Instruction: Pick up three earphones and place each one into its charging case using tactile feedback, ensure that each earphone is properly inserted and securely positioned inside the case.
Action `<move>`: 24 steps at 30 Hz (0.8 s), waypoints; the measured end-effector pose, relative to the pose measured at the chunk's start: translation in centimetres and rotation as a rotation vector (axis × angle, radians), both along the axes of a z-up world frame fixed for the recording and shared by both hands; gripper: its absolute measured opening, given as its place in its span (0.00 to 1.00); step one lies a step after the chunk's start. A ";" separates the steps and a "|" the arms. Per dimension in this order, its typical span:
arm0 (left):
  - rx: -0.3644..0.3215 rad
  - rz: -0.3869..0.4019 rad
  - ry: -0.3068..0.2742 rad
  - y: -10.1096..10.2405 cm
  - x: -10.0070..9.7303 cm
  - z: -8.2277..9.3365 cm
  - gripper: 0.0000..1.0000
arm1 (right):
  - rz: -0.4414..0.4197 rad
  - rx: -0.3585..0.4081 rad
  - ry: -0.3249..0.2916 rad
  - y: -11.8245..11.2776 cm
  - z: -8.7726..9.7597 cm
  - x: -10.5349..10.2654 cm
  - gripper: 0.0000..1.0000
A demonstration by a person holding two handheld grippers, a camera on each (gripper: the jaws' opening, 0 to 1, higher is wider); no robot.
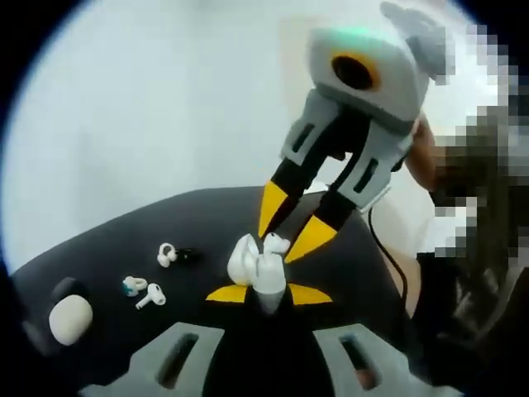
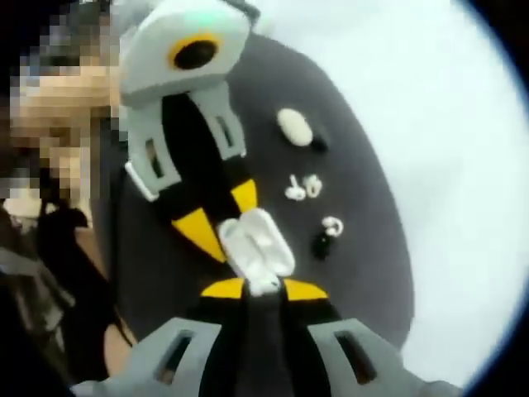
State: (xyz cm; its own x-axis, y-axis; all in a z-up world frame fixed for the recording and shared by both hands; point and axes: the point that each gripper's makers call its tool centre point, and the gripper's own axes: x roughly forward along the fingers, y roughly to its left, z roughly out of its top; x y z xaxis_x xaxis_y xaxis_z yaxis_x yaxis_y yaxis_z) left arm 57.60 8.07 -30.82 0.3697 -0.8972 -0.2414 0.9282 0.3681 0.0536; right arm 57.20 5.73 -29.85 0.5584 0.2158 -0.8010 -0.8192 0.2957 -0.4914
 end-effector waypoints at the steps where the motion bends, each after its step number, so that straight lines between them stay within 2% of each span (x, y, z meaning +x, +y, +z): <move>1: 0.001 0.000 0.000 0.0 0.0 0.0 0.13 | -0.010 0.010 0.008 0.2 -0.1 0.3 0.18; 7: 0.002 0.002 -0.001 0.1 -0.1 0.0 0.13 | -0.028 0.039 0.008 0.8 -0.4 0.2 0.18; 12: 0.004 0.002 -0.004 0.2 0.0 -0.1 0.13 | -0.028 0.064 0.036 1.2 -0.4 0.1 0.19; 14: 0.003 0.003 0.000 0.2 0.0 -0.1 0.13 | -0.025 0.117 0.060 1.4 -0.4 -0.2 0.19; 17: 0.005 0.002 -0.003 0.2 0.0 -0.1 0.13 | -0.012 0.188 0.063 1.4 0.5 -0.4 0.19; 18: 0.004 0.001 -0.002 0.2 0.0 -0.1 0.13 | 0.001 0.199 0.071 1.2 0.7 -0.6 0.19; 20: 0.004 0.001 -0.002 0.2 0.0 -0.1 0.13 | 0.039 0.271 0.066 1.3 1.8 -0.5 0.19; 21: 0.003 0.001 -0.002 0.2 0.0 -0.1 0.13 | 0.101 0.300 0.047 1.3 2.6 -0.4 0.19; 22: 0.003 0.001 -0.001 0.2 0.0 -0.1 0.13 | 0.159 0.334 0.030 0.8 3.2 -0.2 0.20; 24: 0.003 0.001 0.001 0.2 0.1 -0.1 0.13 | 0.183 0.357 0.028 -1.0 3.0 0.5 0.24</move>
